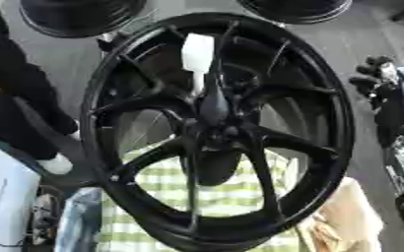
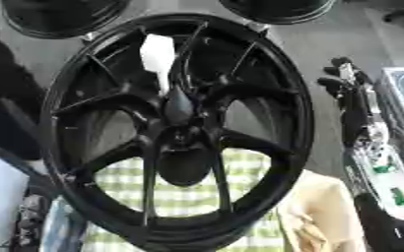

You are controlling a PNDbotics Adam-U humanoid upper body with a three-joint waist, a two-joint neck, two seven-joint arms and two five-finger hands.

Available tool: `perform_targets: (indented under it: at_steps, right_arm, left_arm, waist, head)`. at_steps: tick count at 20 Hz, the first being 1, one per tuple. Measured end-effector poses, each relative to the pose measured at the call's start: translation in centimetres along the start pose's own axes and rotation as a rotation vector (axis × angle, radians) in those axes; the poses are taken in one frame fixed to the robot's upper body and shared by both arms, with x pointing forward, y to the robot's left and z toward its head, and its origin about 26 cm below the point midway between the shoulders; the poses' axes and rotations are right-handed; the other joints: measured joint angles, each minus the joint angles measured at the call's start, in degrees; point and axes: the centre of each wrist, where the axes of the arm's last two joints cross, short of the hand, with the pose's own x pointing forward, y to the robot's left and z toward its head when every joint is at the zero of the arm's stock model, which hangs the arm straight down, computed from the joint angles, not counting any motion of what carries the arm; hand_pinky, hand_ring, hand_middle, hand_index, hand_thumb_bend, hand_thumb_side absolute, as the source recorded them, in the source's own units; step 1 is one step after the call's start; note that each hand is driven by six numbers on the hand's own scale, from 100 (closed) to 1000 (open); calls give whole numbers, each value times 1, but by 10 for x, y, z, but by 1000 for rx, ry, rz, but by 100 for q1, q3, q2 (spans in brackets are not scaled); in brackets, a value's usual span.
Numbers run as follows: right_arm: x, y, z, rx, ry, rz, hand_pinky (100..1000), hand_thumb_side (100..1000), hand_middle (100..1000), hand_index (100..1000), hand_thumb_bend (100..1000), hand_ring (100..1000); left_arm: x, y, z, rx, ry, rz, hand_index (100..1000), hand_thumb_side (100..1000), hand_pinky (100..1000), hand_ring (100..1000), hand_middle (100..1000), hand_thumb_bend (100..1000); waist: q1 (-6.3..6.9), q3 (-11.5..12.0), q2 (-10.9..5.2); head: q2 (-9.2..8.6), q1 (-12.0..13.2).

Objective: Pull the pin out of the wheel hub.

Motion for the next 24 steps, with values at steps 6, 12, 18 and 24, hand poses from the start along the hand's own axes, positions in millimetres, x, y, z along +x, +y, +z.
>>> perform_targets:
  at_steps: [6,12,18,24]
  right_arm:
    - [0,0,0,0,1,0,912,756,733,819,100,743]
    - [-2,-1,1,-1,7,2,911,757,730,818,100,740]
    - [-5,-1,4,5,26,4,910,759,726,816,100,737]
    - [-8,-2,8,13,44,15,909,764,721,814,100,734]
  left_arm:
    - [2,-3,-2,-8,-5,3,758,699,778,738,728,289]
    - [27,-8,-30,-76,-102,-23,776,655,786,755,748,288]
    - [102,-23,-76,-362,-328,-182,820,617,811,788,785,316]
    - [176,-41,-94,-744,-461,-497,856,638,831,804,801,361]
  waist:
    - [15,7,-15]
    - [34,3,-99]
    - [85,-92,-183]
    - [134,-207,-235]
  head:
    - [2,-5]
    - [59,-28]
    - [161,-19]
    - [209,4]
